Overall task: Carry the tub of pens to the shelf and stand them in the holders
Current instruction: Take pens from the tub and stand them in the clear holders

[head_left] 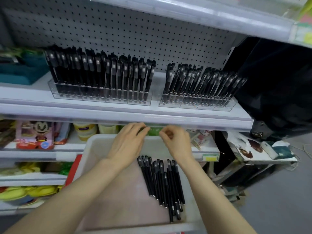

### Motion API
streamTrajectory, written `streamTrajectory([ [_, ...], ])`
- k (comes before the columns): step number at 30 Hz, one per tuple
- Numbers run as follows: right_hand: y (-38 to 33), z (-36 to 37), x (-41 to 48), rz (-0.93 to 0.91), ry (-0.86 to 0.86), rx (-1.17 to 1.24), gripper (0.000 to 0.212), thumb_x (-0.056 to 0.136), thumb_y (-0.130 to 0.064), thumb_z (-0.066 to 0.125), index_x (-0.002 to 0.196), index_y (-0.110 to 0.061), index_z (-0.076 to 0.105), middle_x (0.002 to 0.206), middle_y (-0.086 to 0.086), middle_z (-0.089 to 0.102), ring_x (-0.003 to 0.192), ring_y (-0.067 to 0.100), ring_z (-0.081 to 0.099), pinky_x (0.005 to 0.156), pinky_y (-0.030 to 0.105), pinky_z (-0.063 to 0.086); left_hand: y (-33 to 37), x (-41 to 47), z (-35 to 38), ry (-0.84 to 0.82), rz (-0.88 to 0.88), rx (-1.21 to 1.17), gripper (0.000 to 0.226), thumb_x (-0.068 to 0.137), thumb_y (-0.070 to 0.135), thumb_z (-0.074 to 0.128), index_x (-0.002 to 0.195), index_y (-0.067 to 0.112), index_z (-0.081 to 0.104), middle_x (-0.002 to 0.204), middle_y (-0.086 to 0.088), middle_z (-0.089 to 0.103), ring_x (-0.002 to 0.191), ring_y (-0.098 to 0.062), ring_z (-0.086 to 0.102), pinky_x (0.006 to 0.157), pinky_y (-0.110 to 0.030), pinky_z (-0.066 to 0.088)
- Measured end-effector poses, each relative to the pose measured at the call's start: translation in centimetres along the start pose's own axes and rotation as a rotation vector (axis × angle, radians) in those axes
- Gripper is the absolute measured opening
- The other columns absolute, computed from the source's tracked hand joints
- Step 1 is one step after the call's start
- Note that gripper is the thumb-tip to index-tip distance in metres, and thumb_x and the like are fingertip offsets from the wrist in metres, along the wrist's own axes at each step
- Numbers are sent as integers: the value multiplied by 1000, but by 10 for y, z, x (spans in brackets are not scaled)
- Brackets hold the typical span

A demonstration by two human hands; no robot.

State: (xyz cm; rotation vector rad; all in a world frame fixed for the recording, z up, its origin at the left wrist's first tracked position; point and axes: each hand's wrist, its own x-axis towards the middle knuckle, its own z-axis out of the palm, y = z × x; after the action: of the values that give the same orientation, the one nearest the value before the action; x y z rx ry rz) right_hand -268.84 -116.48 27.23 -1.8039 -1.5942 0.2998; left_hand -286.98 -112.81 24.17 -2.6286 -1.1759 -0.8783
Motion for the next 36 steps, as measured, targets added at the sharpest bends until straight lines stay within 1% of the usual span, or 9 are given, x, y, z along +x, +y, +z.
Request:
streamTrajectory([
  [2,9,12,-17,67,-103,-130,10,88,-25,67,80,-20,70,71,-8,66,66,9,58,64,24,43,-2,-9,4,-17,15,28,49,77,5,72,125,5,63,123,-14,61,114,-33,54,98,-44,47],
  [5,20,26,-37,207,-257,-281,18,89,-30,67,84,-13,69,81,4,70,79,23,64,70,32,49,-4,-20,11,-43,-4,30,57,74,3,73,129,3,59,127,-17,57,115,-36,53,99,-47,46],
  [8,24,31,-47,253,-358,-472,33,88,-43,66,97,-11,65,96,10,70,94,30,63,74,34,45,-8,-26,19,-73,-49,12,66,76,3,70,138,4,50,138,-19,48,124,-40,46,103,-51,43],
  [13,27,34,-46,300,-413,-498,41,85,-42,70,106,-9,60,107,13,68,103,32,62,78,34,45,0,-25,28,-76,-6,-27,69,71,2,73,137,7,51,134,-16,51,122,-34,45,107,-48,39],
  [22,33,38,-40,347,-425,-288,26,81,-25,71,104,-15,64,103,7,70,98,28,65,85,34,53,0,-29,32,-119,24,6,71,70,4,73,138,6,51,130,-13,51,119,-32,46,111,-50,34],
  [25,29,30,-36,387,-473,-144,31,79,-21,72,109,-18,64,98,3,71,78,19,65,76,28,54,0,-28,33,-129,20,9,74,68,3,75,138,6,50,130,-13,51,119,-32,46,110,-51,34],
  [29,13,4,-23,359,-487,100,12,85,-14,68,97,-11,69,79,8,68,71,23,64,79,43,59,0,-25,30,-166,11,23,76,64,1,78,136,8,53,128,-12,55,116,-31,49,106,-49,41],
  [33,-9,-45,7,173,-396,114,16,98,-14,54,109,-16,65,96,5,67,81,25,64,74,35,56,0,-17,22,-208,-19,26,74,60,0,83,130,10,60,119,-9,61,106,-29,59,89,-42,55],
  [36,-24,-78,31,94,-275,256,18,100,-9,48,109,-16,63,92,6,60,87,27,69,67,33,59,1,-6,13,-236,-11,35,61,60,2,84,117,13,68,108,-5,65,94,-24,61,70,-36,58],
])
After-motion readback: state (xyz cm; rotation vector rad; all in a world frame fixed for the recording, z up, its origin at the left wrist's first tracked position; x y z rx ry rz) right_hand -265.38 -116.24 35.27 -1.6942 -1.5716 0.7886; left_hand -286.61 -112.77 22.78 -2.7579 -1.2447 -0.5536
